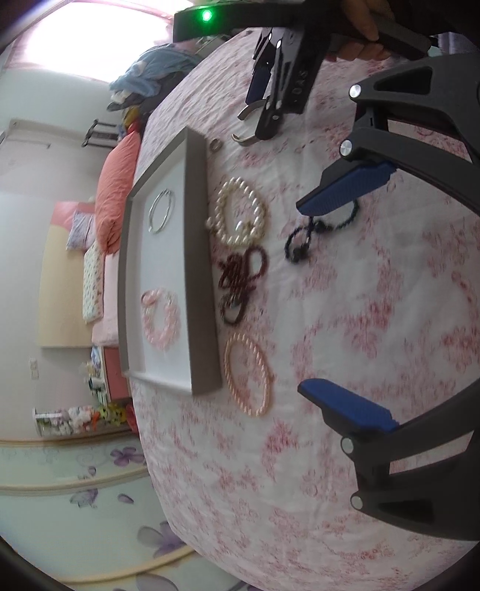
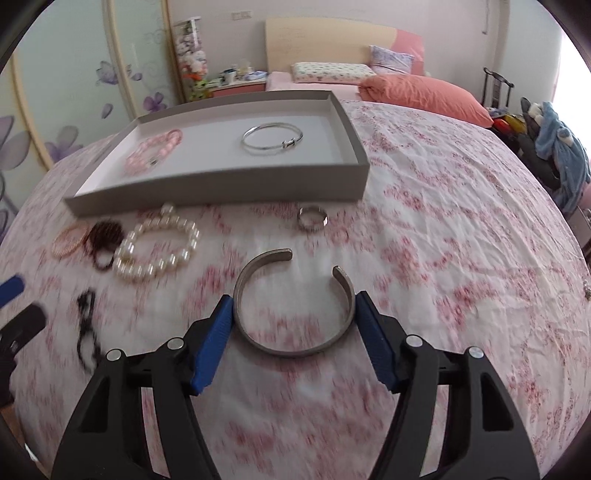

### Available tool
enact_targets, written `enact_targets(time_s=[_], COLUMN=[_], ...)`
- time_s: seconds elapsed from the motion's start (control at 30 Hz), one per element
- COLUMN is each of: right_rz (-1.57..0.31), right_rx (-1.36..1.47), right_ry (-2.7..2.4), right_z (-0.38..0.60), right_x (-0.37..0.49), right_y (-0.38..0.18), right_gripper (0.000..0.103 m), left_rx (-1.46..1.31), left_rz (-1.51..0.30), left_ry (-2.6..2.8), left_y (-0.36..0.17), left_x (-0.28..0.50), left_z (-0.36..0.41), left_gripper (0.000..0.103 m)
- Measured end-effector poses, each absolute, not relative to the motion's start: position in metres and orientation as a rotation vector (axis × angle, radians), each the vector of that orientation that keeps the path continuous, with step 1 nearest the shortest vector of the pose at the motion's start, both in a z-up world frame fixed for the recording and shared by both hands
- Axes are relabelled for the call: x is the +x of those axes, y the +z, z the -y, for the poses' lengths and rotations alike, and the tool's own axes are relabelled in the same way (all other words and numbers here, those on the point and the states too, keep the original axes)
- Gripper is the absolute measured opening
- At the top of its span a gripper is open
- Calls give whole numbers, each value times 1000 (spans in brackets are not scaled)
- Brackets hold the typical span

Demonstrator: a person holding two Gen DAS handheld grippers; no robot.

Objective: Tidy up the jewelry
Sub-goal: 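Grasp the black bead bracelet with the left tool while the right tool grasps the wide silver cuff, then carry the black bracelet with the left tool while the right tool carries the cuff over the tray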

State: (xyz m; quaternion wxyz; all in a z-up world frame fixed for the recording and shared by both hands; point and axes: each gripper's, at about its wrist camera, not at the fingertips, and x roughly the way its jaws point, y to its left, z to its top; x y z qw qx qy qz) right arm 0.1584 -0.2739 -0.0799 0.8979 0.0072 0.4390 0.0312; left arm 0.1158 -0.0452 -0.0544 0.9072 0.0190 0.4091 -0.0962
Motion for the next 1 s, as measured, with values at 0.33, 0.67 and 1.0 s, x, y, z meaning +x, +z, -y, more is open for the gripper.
enact_targets(time_s=[0.33,0.67,1.0], right_rz=[-907,-906,-907], right_rx=[16,15,8], right_ry=[70,70,70], right_z=[276,275,275], right_x=[149,149,148], right_y=[-78,-78,-78], right_gripper=[67,67,68], left_rx=[94,115,102], left_rz=[-928,-925,-934], left_ry=[-249,-230,-204], left_y=[-76,-78,-77], left_x=[131,133,130], left_z=[87,82,53], left_gripper=[68,12,17])
